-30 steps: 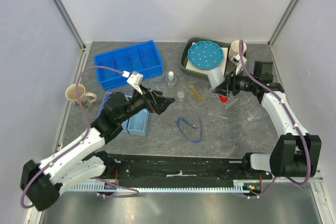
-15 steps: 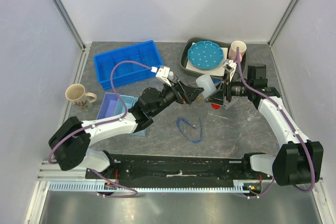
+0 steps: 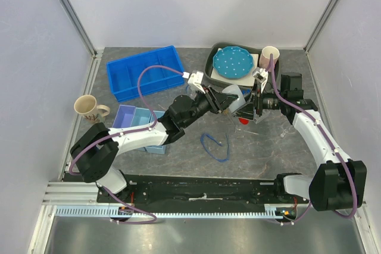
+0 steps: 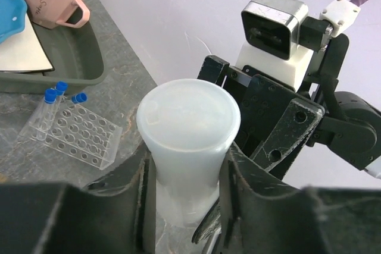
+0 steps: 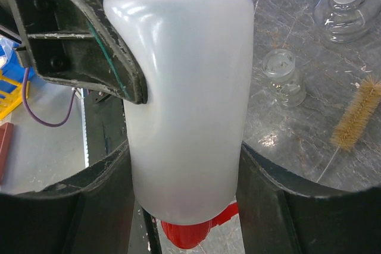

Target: Organize the chemistry lab equipment

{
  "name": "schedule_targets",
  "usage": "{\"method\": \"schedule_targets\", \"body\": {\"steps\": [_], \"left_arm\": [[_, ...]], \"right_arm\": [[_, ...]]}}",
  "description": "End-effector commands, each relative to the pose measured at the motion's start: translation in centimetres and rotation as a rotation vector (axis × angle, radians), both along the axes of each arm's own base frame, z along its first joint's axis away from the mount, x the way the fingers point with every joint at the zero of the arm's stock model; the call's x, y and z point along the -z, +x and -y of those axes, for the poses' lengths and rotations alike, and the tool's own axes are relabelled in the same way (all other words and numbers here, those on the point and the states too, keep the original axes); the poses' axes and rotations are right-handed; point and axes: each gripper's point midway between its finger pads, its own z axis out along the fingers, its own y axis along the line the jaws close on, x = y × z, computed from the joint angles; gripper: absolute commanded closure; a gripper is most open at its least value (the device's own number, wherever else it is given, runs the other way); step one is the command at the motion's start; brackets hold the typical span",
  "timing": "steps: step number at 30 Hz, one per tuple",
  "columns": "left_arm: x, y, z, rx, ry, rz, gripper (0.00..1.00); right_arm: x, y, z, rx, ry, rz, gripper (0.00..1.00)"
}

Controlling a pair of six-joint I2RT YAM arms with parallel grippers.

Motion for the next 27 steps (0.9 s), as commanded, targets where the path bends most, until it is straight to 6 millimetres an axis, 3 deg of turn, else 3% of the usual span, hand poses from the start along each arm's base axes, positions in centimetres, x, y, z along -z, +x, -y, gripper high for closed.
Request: {"method": "schedule_targets", "body": {"steps": [1,4,6,8,9,11,14,15,16,17,18,19,20,21,22,23,24,27], "left_arm": [[-2.4,-0.1,0.2,0.003,-0.038,0.019,0.78],[-1.8,-0.5,-0.6,0.017,-0.011,0.009,0.86],[-0.6,0.0,-1.8,-0.005,0.010,-0.024,0.87],[-1.0,-0.5,-3.1,0.017,0.003,-0.026,0.88],[0.0,0.0,-4.4,-0.002,0.023,-0.054,0.88],[-1.0,-0.4,-6.2,0.000,0.017,-0.046,0.88],[0.8,-0.1,-9.3,-0.019,0.100,-0.088,0.88],[-0.2,0.1,-10.9,-0.032,0.120,-0.052,0.88],[2.0,-0.2,-12.2,-0.039,0.216,-0.128,0.88],[2.2,-0.2,-13.2,-0.049,0.264,-0.133,0.88],[1.0,0.2,-15.3,-0.083,0.325,-0.083,0.88],[3.6,-0.5,-17.1,-0.091,0.440,-0.171,0.88],[4.2,-0.3,-19.2,-0.128,0.508,-0.200,0.88],[3.0,0.0,-20.8,-0.156,0.582,-0.148,0.88],[5.1,-1.3,-22.8,-0.150,0.690,-0.241,0.88],[5.4,-1.5,-24.0,-0.158,0.741,-0.255,0.88],[4.3,-1.1,-25.4,-0.181,0.791,-0.228,0.88],[5.4,-2.4,-27.9,-0.166,0.933,-0.322,0.88]], "right_arm": [[-1.0,-0.5,-0.2,-0.037,0.019,0.079,0.59],[-1.1,-0.4,-0.1,-0.028,0.010,0.095,0.45],[-1.3,-0.6,0.0,-0.019,-0.003,0.116,0.22],[-1.3,-0.4,0.4,0.000,-0.038,0.166,0.04],[-1.4,-0.7,0.5,0.004,-0.050,0.183,0.02],[-1.4,-0.7,0.8,-0.001,-0.084,0.246,0.02],[-1.1,-1.3,1.3,-0.017,-0.128,0.291,0.02],[-0.9,-1.5,1.7,-0.012,-0.143,0.283,0.02],[-0.9,-1.4,2.0,-0.004,-0.152,0.287,0.02],[-0.9,-1.2,2.2,0.007,-0.161,0.291,0.02],[-0.7,-0.6,2.9,0.038,-0.184,0.292,0.02],[-0.6,-0.5,3.1,0.052,-0.192,0.289,0.02],[-0.5,-0.3,3.4,0.063,-0.200,0.292,0.02],[-0.5,-0.2,3.5,0.068,-0.205,0.294,0.02],[-0.5,-0.2,3.5,0.069,-0.206,0.294,0.02],[-0.4,0.2,4.2,0.098,-0.213,0.289,0.02],[-0.4,0.3,4.3,0.100,-0.215,0.292,0.02],[-0.1,0.5,4.3,0.102,-0.218,0.279,0.02]]}}
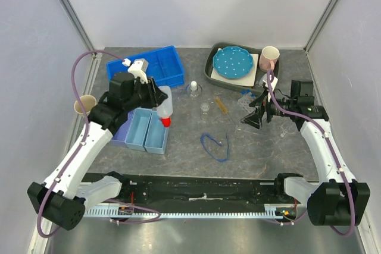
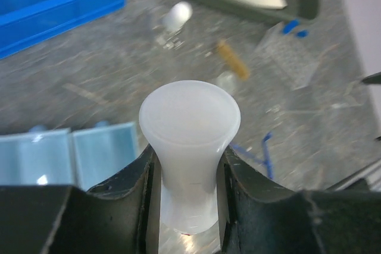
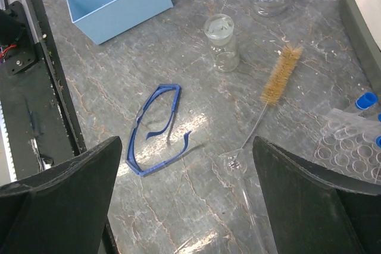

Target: Organize the chemistry lab equipment

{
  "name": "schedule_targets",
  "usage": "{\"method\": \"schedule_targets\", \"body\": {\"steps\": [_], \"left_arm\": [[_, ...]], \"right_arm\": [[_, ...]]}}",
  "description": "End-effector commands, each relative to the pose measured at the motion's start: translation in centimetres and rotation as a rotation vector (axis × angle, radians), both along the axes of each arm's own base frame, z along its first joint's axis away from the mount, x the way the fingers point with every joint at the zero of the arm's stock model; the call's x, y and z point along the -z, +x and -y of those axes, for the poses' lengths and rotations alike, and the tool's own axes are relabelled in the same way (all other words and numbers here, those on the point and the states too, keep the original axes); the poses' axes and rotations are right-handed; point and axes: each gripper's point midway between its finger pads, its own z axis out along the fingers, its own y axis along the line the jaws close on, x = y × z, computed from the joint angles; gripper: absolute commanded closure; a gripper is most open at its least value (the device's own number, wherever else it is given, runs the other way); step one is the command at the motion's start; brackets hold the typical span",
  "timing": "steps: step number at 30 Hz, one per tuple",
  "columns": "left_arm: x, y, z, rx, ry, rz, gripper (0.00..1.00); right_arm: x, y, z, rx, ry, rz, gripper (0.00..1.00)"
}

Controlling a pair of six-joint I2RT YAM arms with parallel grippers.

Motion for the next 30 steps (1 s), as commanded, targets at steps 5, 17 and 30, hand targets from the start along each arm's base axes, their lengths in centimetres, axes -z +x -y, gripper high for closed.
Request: {"method": "schedule_targets", "body": {"steps": [5,17,30], "left_arm": [[7.1,-4.2,-5.5,0.081,0.436,-0.365,0.87],[10.9,-4.1,-5.2,0.095,0.473,-0.522,0.82],[12.9,-1.3,-5.2,0.043,0.511,-0.515,0.49]], "right_arm": [[-0.9,1.0,0.4,0.002,-0.026,0.064,0.02],[-0.5,1.3,0.7,0.010,-0.021,0.043,0.02],[-0.4,1.3,0.7,0.010,-0.022,0.038,0.02]]}}
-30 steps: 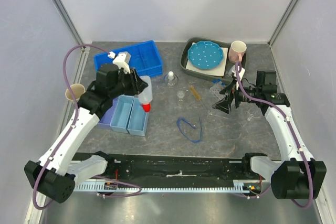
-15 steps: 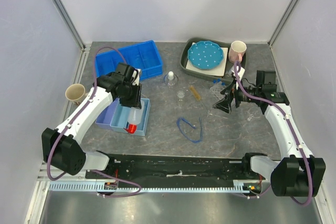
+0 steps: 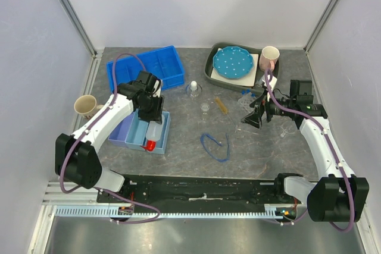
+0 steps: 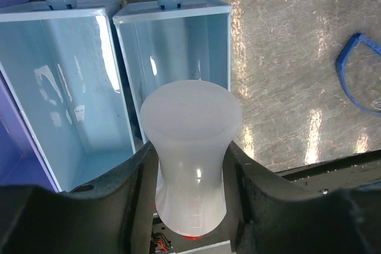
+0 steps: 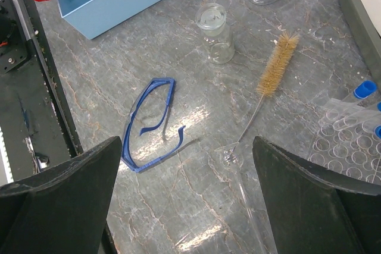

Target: Organize the chemistry lab equipment

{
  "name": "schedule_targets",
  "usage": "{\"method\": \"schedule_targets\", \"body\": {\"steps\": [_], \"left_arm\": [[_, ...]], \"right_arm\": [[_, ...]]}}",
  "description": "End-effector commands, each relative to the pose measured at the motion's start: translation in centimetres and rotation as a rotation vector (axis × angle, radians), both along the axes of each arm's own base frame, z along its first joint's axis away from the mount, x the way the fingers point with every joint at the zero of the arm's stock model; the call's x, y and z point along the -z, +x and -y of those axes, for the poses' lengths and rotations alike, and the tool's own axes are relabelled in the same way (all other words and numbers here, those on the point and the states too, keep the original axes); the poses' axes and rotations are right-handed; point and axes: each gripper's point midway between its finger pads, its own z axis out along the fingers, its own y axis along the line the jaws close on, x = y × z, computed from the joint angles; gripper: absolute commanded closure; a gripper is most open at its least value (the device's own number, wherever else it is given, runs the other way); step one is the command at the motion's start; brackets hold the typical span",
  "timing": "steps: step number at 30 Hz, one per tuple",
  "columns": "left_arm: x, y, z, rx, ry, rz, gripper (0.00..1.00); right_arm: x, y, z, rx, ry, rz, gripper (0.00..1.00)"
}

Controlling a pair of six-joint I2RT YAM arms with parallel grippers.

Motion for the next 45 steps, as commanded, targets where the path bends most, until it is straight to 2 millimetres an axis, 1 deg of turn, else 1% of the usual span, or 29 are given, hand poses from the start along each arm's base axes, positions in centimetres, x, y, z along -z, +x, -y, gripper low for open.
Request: {"method": "schedule_targets", "body": {"steps": [1,3,5,6,8,9,11,12,18,22,23,24,25,26,27,28,29,30,31,32,33,34,36,37,39,40,42,43,45], "left_arm": [[-0.4,2.2,0.1,0.013,0.017,0.082,0.49],[-0.3,2.4,0.0,0.012,0.021,0.090,0.43],[-0.4,2.5,0.0,0.009,0.021,0.095,0.42],[-0.4,2.5,0.0,0.009,0.022,0.096,0.38],[-0.4,2.6,-0.1,0.008,0.025,0.100,0.37],[-0.6,2.6,-0.1,0.008,0.023,0.107,0.33],[-0.7,2.7,0.0,0.010,0.018,0.116,0.32],[-0.9,2.7,0.0,0.011,0.015,0.123,0.29],[-1.8,3.0,0.1,0.010,0.003,0.162,0.28],[-3.9,3.4,1.1,0.034,-0.075,0.254,0.28],[-5.0,3.1,1.8,0.071,-0.127,0.288,0.28],[-6.3,3.7,2.7,0.099,-0.176,0.347,0.29],[-6.5,3.7,3.2,0.126,-0.208,0.368,0.30],[-8.0,3.3,4.4,0.178,-0.283,0.416,0.30],[-9.5,4.0,5.6,0.211,-0.346,0.497,0.30],[-9.1,3.8,6.3,0.232,-0.394,0.509,0.29],[-9.8,3.1,7.7,0.283,-0.481,0.522,0.29],[-10.1,3.1,8.3,0.298,-0.528,0.537,0.29],[-10.7,3.6,9.3,0.301,-0.593,0.573,0.29],[-10.7,3.5,10.0,0.316,-0.629,0.567,0.29],[-10.0,3.9,10.7,0.317,-0.638,0.556,0.29],[-10.0,4.3,11.2,0.319,-0.647,0.570,0.29],[-9.4,4.8,12.3,0.323,-0.630,0.574,0.29],[-8.8,5.2,12.8,0.332,-0.607,0.578,0.29],[-8.5,5.5,14.3,0.361,-0.560,0.622,0.29],[-8.0,5.8,14.9,0.383,-0.528,0.637,0.28],[-7.3,5.6,16.1,0.409,-0.478,0.653,0.28],[-6.6,5.5,17.1,0.437,-0.459,0.647,0.28],[-5.9,6.0,17.6,0.433,-0.428,0.644,0.28]], "right_arm": [[-1.5,0.6,0.0,-0.018,0.003,0.067,0.02],[-1.6,0.6,0.0,-0.018,0.001,0.073,0.02],[-1.6,0.6,0.0,-0.019,0.001,0.070,0.02],[-1.6,0.6,0.0,-0.018,0.001,0.070,0.02],[-1.5,0.6,0.0,-0.017,0.002,0.067,0.02],[-1.5,0.6,0.0,-0.017,0.000,0.070,0.02],[-1.5,0.7,0.0,-0.015,-0.001,0.068,0.02],[-1.5,0.7,0.1,-0.015,-0.001,0.067,0.02],[-1.5,0.7,0.2,-0.009,-0.001,0.070,0.02],[-1.5,0.8,0.4,-0.008,-0.005,0.074,0.02],[-1.5,0.7,0.3,-0.010,-0.008,0.078,0.02],[-1.5,0.7,0.4,-0.011,-0.009,0.081,0.02],[-1.6,0.7,0.4,-0.013,-0.010,0.086,0.02],[-1.6,0.7,0.5,-0.011,-0.016,0.092,0.02],[-1.6,0.7,0.5,-0.013,-0.018,0.099,0.02],[-1.6,0.7,0.6,-0.010,-0.023,0.106,0.02],[-1.6,0.7,0.7,-0.010,-0.026,0.112,0.02],[-1.6,0.7,0.8,-0.008,-0.030,0.119,0.02],[-1.7,0.7,0.9,-0.005,-0.033,0.130,0.02],[-1.7,0.8,1.1,0.002,-0.035,0.134,0.02],[-1.7,0.8,1.2,0.001,-0.038,0.144,0.02],[-1.9,0.9,1.3,0.006,-0.039,0.161,0.02],[-1.7,0.8,1.4,0.000,-0.038,0.174,0.02],[-1.8,0.7,1.4,-0.002,-0.037,0.190,0.02],[-1.5,0.5,1.3,-0.015,-0.037,0.200,0.02],[-1.5,0.2,1.1,-0.038,-0.036,0.224,0.02],[-1.1,-0.1,1.0,-0.056,-0.036,0.237,0.02],[-1.1,-0.3,0.9,-0.070,-0.038,0.258,0.02],[-0.9,-0.4,0.8,-0.077,-0.037,0.257,0.02]]}}
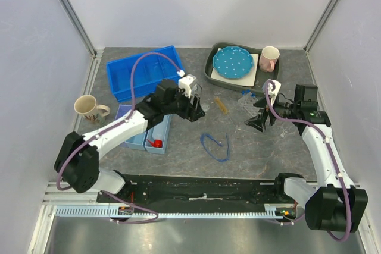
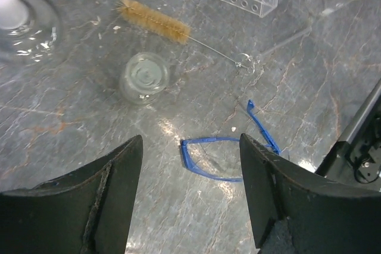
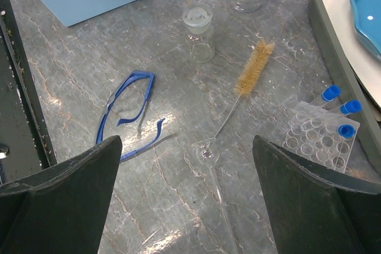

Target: Organize the chemistry lab equipment

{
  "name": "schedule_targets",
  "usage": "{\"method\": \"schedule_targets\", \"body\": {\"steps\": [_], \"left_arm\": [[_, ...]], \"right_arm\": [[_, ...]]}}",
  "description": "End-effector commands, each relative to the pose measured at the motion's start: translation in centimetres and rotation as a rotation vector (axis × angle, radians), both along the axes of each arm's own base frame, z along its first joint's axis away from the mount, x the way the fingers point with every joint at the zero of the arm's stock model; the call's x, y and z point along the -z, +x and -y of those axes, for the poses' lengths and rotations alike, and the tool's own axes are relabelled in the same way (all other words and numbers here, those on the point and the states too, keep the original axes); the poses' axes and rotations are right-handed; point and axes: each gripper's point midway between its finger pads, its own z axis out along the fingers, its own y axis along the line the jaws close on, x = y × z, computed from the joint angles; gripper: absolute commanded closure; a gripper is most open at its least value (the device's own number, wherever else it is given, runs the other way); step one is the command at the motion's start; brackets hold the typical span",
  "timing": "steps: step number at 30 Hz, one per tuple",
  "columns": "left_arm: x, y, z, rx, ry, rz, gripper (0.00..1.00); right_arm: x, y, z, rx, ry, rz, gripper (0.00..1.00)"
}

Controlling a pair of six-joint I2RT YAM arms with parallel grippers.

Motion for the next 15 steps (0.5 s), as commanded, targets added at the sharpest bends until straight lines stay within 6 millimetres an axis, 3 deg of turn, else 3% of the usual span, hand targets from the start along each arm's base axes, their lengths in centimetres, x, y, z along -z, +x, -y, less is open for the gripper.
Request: {"method": "schedule_targets", "body": {"steps": [1,3,4,6,8,9,15], "left_arm": [[-1.9,2.9,2.3,-0.020,0.030,0.162,0.27],[0.2,3.6,2.4,-0.042,0.092,0.129,0.27],[-0.2,4.0,2.7,-0.049,0.103,0.139,0.26],[1.6,4.5,2.9,-0.065,0.172,0.116,0.24],[1.5,5.2,3.4,-0.083,0.201,0.128,0.24],[2.6,5.4,3.5,-0.086,0.230,0.110,0.17],[3.8,6.0,4.4,-0.072,0.320,0.075,0.15]], "right_arm": [[-0.6,-0.3,-0.5,-0.072,0.005,0.103,0.02],[-0.5,-0.1,-0.5,-0.069,0.004,0.097,0.02],[-0.4,-0.1,-0.4,-0.066,0.004,0.091,0.02],[-0.4,-0.1,-0.5,-0.069,0.006,0.088,0.02],[-0.3,-0.1,-0.5,-0.070,0.008,0.086,0.02],[-0.3,-0.1,-0.5,-0.070,0.009,0.084,0.02],[-0.3,-0.1,-0.4,-0.067,0.007,0.084,0.02]]}}
